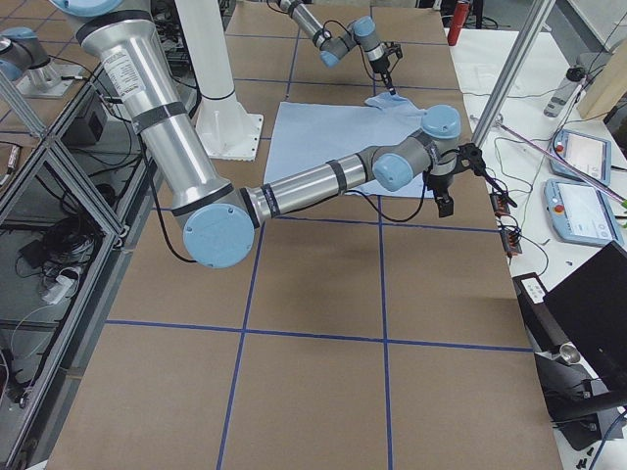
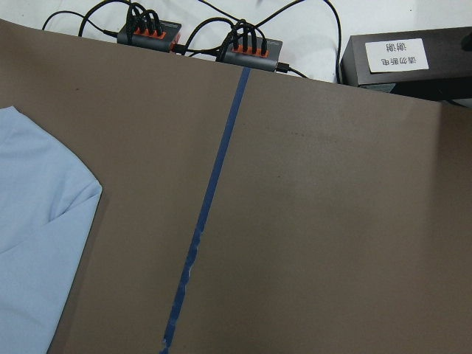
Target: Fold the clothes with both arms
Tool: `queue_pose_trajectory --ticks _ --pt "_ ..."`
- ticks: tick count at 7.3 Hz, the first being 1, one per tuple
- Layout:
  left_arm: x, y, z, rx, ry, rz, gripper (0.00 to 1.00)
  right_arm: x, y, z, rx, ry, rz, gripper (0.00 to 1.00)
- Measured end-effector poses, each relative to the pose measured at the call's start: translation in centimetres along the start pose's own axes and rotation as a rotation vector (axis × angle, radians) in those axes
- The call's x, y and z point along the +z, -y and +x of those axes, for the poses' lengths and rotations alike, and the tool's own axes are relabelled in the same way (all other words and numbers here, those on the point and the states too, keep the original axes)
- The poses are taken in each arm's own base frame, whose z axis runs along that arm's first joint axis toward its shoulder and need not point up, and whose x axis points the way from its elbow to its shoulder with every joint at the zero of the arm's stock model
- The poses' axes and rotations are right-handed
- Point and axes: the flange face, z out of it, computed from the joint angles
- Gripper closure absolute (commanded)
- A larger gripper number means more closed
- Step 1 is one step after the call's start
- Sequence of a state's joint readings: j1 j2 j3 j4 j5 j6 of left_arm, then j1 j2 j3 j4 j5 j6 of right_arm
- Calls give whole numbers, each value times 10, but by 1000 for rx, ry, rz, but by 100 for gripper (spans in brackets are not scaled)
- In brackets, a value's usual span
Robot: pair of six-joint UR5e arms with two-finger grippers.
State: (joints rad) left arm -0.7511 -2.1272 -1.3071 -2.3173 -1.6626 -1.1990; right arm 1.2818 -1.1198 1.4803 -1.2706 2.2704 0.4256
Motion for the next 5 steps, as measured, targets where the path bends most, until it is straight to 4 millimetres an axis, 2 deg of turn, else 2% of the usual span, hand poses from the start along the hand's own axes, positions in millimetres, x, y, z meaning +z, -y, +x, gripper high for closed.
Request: queue_pose_trajectory --ticks 1,2,3,5 --pt "-1 -10 45 -34 39 -25 100 0 0 0 2 0 0 0" --pt "-2 -20 78 -52 68 -40 100 1 0 -1 3 0 -1 0" --pt "-2 -26 98 -61 82 -48 100 2 0 -1 3 0 -2 0" --pt "2 -25 126 -68 88 -53 100 2 0 -2 2 0 -1 0"
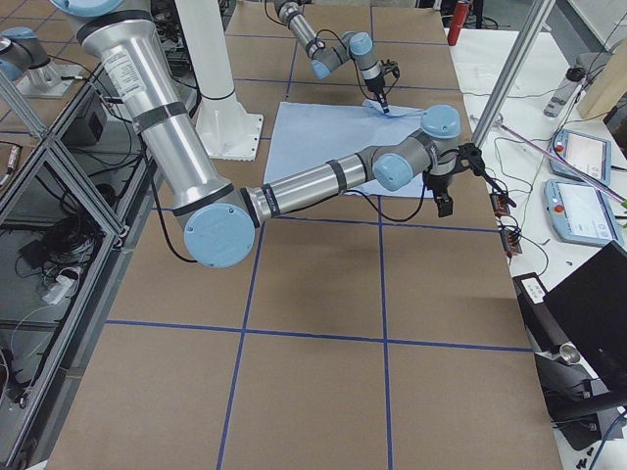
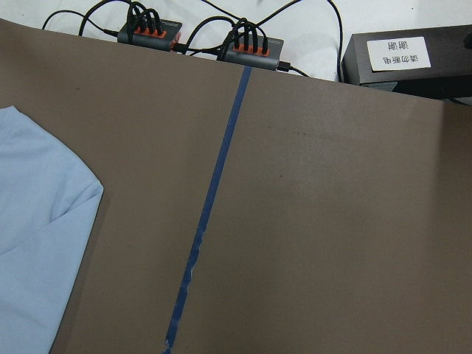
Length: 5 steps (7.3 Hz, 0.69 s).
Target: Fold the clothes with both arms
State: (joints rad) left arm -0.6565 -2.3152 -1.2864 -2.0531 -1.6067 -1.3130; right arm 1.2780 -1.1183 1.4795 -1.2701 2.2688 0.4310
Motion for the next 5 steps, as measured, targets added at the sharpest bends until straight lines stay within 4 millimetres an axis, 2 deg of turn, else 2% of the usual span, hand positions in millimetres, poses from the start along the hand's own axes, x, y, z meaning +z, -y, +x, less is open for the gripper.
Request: queue_pose_trajectory --ticks 2,5 --pt "10 5 20 -9 13 -3 100 0 0 0 0 0 0 0" --pt "18 8 33 -36 26 -5 100 1 0 -1 -2 1 -1 0"
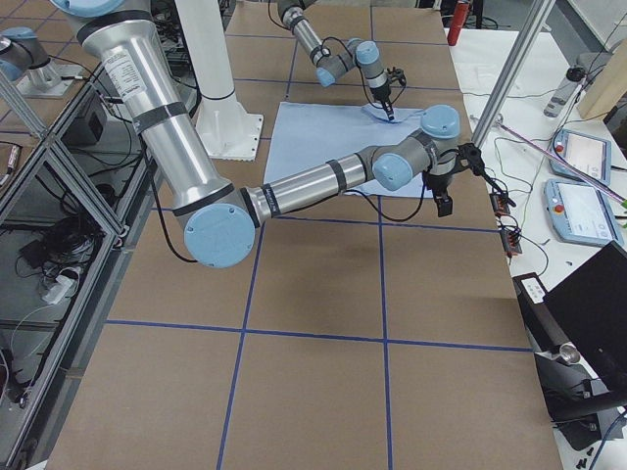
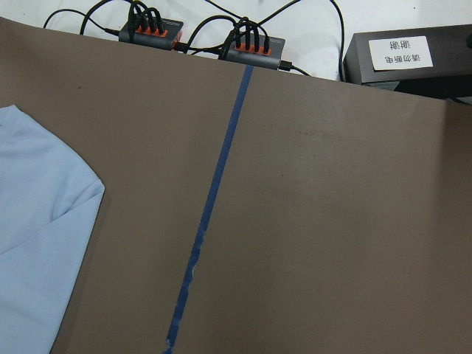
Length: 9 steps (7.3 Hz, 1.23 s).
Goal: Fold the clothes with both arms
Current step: 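Lower both grippers toward the shirt hem nearest the robot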
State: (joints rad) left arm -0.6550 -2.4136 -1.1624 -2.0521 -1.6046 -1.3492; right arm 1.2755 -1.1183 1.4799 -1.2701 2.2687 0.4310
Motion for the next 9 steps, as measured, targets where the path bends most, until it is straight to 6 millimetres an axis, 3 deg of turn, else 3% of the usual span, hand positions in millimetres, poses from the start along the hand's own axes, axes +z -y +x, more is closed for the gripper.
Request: queue_pose_trajectory --ticks 2,4,6,7,9 --pt "0 0 3 2 -4 -1 0 1 0 -1 -1 0 -1 0" --pt "-9 0 5 70 -35 -1 0 4 -4 -4 -5 4 -5 0" --pt "-32 -7 -4 120 -90 -29 0 8 -25 -36 27 23 -8 0" --pt "-50 -14 -21 135 -121 -43 0 9 -49 -68 69 25 4 0" --pt "-98 -41 -61 159 -199 -67 0 18 -128 -150 178 16 31 0"
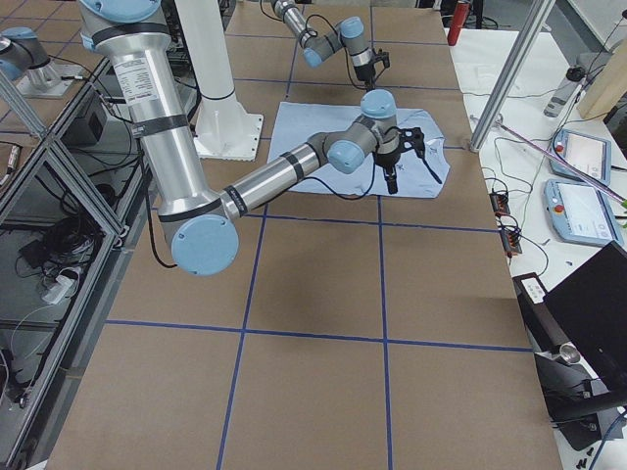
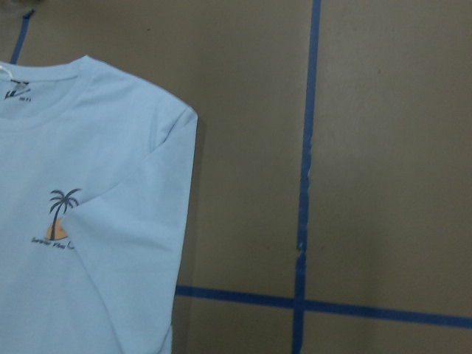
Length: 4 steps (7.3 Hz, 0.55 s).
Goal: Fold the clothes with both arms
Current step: 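Lower both grippers toward the shirt hem nearest the robot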
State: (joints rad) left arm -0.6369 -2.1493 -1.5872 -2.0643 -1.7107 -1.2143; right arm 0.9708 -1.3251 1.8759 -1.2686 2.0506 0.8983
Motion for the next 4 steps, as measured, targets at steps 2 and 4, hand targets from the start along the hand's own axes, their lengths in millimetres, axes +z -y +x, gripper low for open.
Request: queue_pose_trajectory --ticks 2,4 --pt "-35 -73 -18 19 -49 -49 0 7 -114 -41 132 -28 11 0" --pt "-67 -144 -35 -18 -69 -99 1 9 -227 -74 261 -15 45 3"
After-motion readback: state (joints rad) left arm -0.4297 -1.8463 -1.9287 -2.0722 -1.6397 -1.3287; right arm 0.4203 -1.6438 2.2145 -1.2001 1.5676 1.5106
